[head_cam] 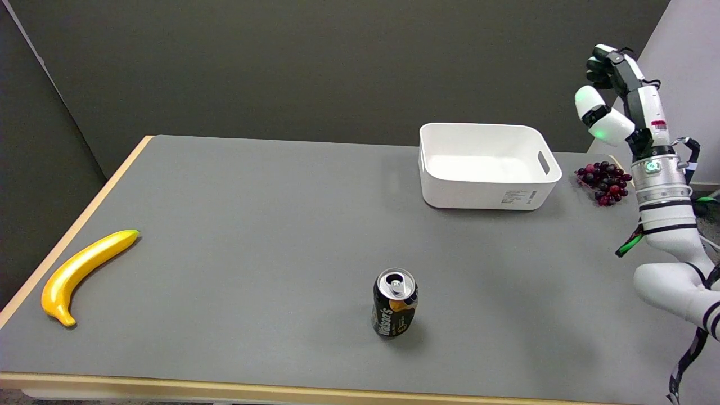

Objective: Pick up the black can.

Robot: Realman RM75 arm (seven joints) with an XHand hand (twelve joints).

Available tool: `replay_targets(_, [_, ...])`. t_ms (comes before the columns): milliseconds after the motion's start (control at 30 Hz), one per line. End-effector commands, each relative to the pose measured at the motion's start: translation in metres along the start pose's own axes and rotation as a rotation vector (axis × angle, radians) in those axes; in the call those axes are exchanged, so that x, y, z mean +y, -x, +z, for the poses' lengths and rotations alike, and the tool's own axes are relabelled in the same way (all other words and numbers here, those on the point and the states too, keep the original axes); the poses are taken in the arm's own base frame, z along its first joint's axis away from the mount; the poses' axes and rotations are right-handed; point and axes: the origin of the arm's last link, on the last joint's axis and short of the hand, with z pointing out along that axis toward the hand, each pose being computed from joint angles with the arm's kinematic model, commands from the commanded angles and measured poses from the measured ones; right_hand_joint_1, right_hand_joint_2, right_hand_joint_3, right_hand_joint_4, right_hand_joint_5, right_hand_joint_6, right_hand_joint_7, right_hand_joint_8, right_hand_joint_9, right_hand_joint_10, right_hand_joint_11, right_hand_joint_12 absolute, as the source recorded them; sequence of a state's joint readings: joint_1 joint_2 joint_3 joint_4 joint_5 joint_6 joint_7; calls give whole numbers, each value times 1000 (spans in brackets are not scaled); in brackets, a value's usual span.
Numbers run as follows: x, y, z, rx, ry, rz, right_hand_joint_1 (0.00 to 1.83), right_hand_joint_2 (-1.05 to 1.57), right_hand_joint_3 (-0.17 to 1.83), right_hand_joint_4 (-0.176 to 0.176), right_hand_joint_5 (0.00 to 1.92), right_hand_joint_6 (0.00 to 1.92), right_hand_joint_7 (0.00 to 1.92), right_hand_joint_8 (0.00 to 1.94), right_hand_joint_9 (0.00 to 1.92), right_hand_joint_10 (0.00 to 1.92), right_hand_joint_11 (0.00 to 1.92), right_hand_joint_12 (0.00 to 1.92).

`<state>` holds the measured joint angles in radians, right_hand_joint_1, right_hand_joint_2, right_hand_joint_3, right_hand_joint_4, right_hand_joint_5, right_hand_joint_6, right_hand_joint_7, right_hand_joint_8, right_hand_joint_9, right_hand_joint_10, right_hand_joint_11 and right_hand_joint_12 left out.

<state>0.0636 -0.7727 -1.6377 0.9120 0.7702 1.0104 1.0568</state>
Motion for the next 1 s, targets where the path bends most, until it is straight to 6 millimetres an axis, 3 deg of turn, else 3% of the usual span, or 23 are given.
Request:
replay_targets(33, [-59, 26, -42, -286, -102, 231, 406, 701, 979, 11, 238, 491, 394, 468, 334, 827, 161, 1275])
replay_targets(300, [-87, 55, -72, -355, -67, 467, 278, 691, 990, 25, 242, 494, 397, 461, 337, 807, 166, 1254])
replay_targets(667, [-82, 72, -104, -425, 85, 574, 222, 679, 991, 39, 243, 497, 388, 454, 332, 783, 157, 1223])
replay_targets(1000, [-83, 129, -126, -681, 200, 636, 214, 671, 987, 43, 248, 507, 392, 458, 333, 785, 163, 1228])
